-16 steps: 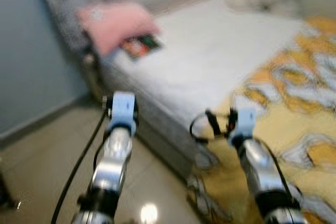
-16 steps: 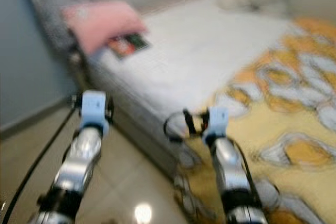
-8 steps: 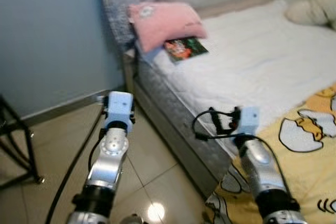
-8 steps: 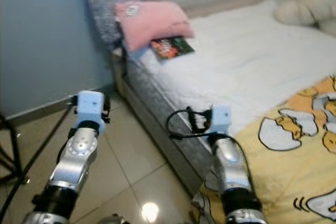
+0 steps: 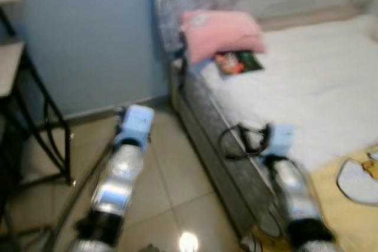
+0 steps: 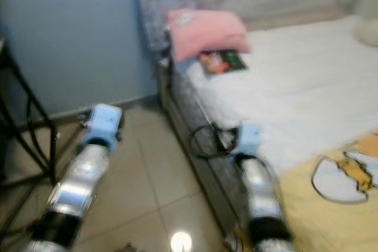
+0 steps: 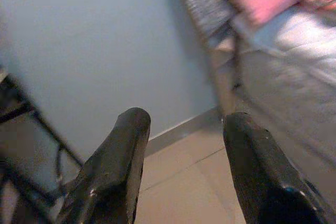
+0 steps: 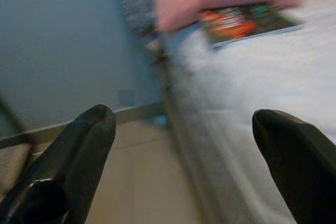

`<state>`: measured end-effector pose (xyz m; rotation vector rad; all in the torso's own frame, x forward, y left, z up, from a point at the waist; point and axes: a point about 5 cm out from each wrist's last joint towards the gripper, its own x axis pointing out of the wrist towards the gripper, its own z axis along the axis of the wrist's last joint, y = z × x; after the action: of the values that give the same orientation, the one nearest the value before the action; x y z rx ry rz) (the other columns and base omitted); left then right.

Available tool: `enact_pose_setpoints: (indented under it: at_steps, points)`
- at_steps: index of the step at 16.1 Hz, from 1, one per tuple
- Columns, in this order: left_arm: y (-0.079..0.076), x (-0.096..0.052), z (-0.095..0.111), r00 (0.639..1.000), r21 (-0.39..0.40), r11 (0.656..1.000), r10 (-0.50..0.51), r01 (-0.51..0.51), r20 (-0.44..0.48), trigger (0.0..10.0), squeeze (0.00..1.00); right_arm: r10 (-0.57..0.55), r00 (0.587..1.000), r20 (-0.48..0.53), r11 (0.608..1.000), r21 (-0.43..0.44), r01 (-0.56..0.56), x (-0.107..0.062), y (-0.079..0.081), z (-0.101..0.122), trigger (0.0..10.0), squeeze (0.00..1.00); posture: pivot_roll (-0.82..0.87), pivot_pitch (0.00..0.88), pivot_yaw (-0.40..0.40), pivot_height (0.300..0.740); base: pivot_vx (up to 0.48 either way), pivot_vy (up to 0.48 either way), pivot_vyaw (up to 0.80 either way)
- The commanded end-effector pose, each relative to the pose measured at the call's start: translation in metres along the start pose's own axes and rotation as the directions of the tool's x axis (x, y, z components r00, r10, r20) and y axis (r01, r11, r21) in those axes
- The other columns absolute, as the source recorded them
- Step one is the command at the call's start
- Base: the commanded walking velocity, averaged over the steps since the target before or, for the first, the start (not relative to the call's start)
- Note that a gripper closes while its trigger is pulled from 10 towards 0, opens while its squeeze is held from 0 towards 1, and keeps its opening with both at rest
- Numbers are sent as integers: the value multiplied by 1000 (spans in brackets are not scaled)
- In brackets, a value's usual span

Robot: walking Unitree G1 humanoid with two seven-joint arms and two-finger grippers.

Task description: Clean up the room

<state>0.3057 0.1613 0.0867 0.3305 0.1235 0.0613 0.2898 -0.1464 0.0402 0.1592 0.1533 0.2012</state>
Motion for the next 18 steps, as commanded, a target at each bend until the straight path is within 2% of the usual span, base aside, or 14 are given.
enact_pose_setpoints:
  at_steps: [1,2,4,5,6,7,9,11,18]
  points:
    - [-16,1,19,993,-81,993,-78,85,90,10000,0,-1,1000,13,1000,-29,1,-6,-9,1,10000,165,79,0,18,740,0,0,494]
    - [-14,3,21,995,-77,995,-50,57,84,10000,0,16,1000,-6,999,-42,-16,-7,-7,-2,10000,239,68,0,22,740,480,0,481]
    - [-10,5,13,1000,-97,995,-14,17,28,10000,0,-70,997,-16,997,-20,70,-7,-17,-1,10000,192,61,0,24,740,480,0,450]
    - [-8,5,10,1000,-112,994,-1,2,11,10000,0,-57,998,18,997,-52,58,-6,-17,5,10000,165,59,0,23,740,480,0,0]
    - [-6,6,7,1000,-133,991,8,-9,-12,10000,0,-9,999,35,994,-105,13,-5,-13,10,10000,200,54,0,21,740,480,0,625]
    - [-6,7,6,1000,-135,991,10,-12,-15,10000,0,0,999,33,994,-109,4,-4,-11,10,10000,208,54,0,17,740,480,0,613]
    - [-10,7,8,1000,-145,989,11,-12,-8,10000,0,-15,999,31,996,-87,18,-2,-14,12,10000,220,65,0,5,740,480,0,556]
    - [-10,8,10,1000,-107,994,9,-7,16,10000,0,-7,999,36,997,-77,10,-1,-12,13,10000,227,72,0,-3,740,480,0,544]
    - [-7,10,14,999,-127,992,23,-16,49,10000,0,22,1000,9,997,-74,-21,2,-8,11,10000,227,90,0,-36,740,480,0,519]
